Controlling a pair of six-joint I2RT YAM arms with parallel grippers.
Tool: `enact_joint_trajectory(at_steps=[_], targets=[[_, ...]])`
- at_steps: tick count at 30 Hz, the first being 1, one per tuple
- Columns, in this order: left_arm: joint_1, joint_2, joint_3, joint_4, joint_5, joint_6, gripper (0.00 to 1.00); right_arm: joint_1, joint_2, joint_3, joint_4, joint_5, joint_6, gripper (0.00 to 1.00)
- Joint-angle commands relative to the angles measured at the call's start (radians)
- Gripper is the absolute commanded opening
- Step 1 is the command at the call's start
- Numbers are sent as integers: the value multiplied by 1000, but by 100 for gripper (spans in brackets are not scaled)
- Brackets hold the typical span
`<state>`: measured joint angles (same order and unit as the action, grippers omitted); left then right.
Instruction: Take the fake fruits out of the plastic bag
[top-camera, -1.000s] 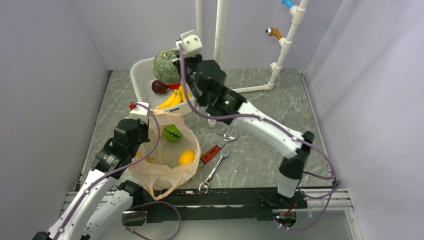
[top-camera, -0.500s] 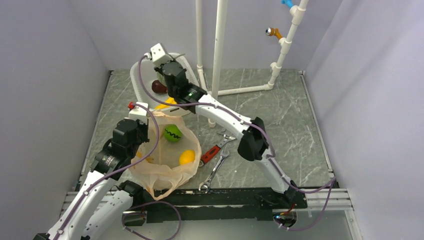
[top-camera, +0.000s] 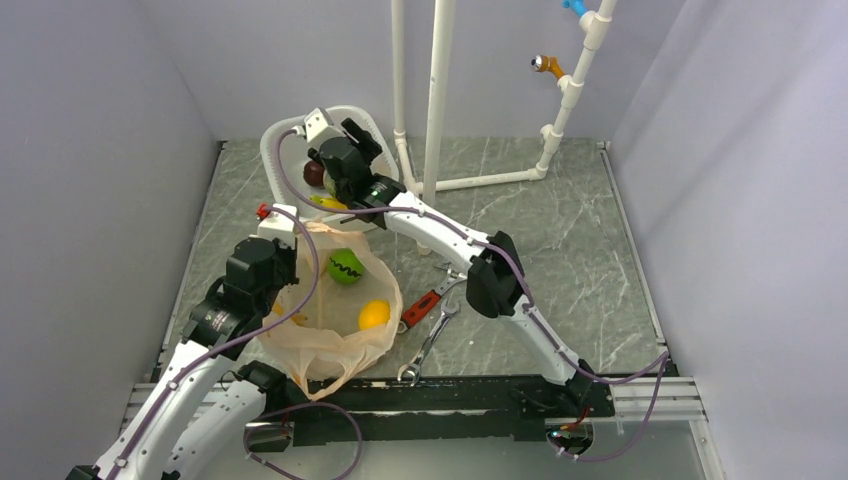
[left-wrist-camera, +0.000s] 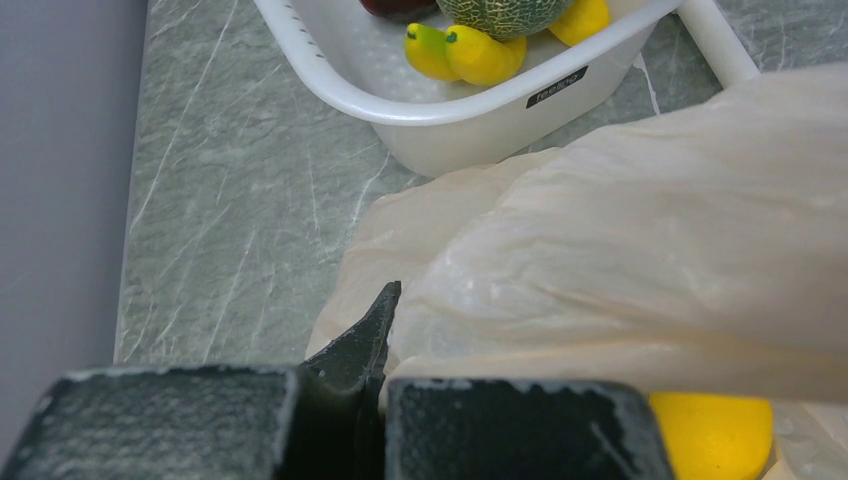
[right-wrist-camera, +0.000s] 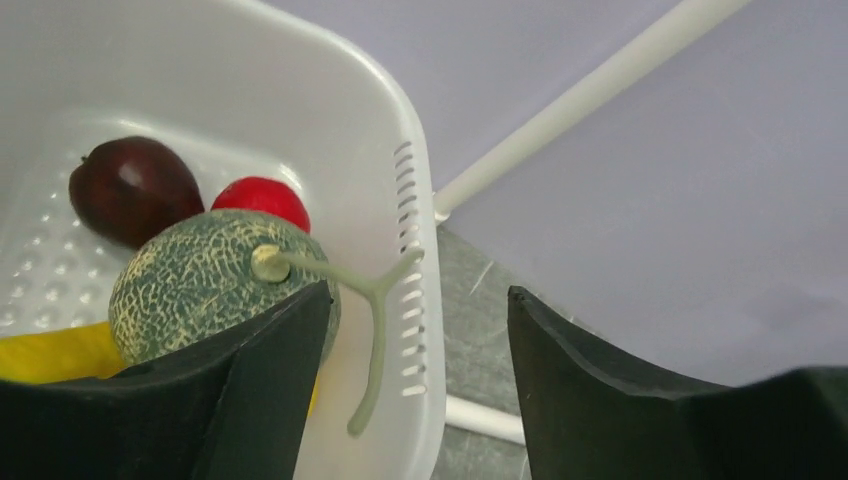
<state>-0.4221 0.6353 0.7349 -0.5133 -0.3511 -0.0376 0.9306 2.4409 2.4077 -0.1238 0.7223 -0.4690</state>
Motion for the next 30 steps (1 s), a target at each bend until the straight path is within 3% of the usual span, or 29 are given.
enact_joint_trajectory(at_steps=[1, 6, 16, 21, 30], targets=[[2, 8, 1, 33, -5, 12, 0, 4, -170, -45, -105, -21, 100, 69], [2, 14, 3, 35, -5, 14, 0, 30, -376, -203, -193, -77, 242, 70], [2, 17, 3, 32, -5, 15, 0, 96, -788, -657, -182, -217, 449, 70], [2, 9, 4, 31, 0, 14, 0, 96, -1008, -870, -180, -403, 540, 72], [2, -28, -4, 65, 110, 25, 0, 126, -1328, -1297, -57, -821, 560, 78]])
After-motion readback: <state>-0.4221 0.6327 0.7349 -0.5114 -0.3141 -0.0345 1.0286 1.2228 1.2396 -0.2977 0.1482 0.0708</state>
